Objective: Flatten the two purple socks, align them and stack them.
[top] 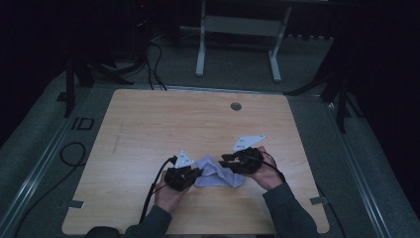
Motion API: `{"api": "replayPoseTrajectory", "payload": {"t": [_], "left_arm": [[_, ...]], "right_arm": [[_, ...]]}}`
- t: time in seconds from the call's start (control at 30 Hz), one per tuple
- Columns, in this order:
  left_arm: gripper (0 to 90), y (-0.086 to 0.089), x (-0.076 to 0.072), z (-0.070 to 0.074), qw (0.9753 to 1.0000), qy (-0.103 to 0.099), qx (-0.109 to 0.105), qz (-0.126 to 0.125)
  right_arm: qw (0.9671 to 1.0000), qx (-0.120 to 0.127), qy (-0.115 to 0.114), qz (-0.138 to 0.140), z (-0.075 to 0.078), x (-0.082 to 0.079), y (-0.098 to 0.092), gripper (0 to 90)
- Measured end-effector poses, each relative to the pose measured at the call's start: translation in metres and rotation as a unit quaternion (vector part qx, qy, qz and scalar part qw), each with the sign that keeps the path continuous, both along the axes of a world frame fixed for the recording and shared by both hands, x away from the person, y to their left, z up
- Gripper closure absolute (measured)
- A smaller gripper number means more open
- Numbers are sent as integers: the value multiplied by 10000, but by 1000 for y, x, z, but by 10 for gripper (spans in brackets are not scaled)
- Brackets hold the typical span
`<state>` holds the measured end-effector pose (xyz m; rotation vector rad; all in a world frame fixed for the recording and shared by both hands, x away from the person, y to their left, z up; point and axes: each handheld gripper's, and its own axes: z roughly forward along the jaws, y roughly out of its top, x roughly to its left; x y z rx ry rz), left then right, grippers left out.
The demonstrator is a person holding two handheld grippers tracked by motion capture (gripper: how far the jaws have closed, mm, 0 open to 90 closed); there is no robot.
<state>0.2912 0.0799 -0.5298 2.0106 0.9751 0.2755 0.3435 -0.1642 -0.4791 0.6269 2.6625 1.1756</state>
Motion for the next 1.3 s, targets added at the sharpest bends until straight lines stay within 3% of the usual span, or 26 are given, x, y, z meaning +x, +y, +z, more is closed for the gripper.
{"api": "replayPoseTrajectory", "payload": {"t": [0.13,0.23,0.43,0.53,0.67,0.93,1.07,1.3], "left_arm": [[889,0,0,0,10000,5,6,11],[889,0,0,0,10000,14,12,10],[889,0,0,0,10000,26,17,6],[889,0,0,0,10000,37,-11,-10],[889,-1,-2,0,9999,81,-40,-51],[888,5,-5,-11,9993,361,74,-7],[886,5,-4,-19,9981,544,274,15],[871,4,-2,-27,9960,796,400,-27]], "right_arm": [[9975,-486,231,-456,-16,4,-16,737],[9916,-948,400,-779,-35,8,-23,752],[9848,-1087,841,-1062,-56,19,-30,809],[9825,-985,1092,-1147,-59,24,-33,862],[9804,-900,1238,-1240,-60,25,-34,876],[9789,-800,1305,-1352,-61,25,-36,879],[9788,-754,1314,-1377,-62,24,-37,879],[9790,-729,1304,-1389,-62,23,-37,879]]}}
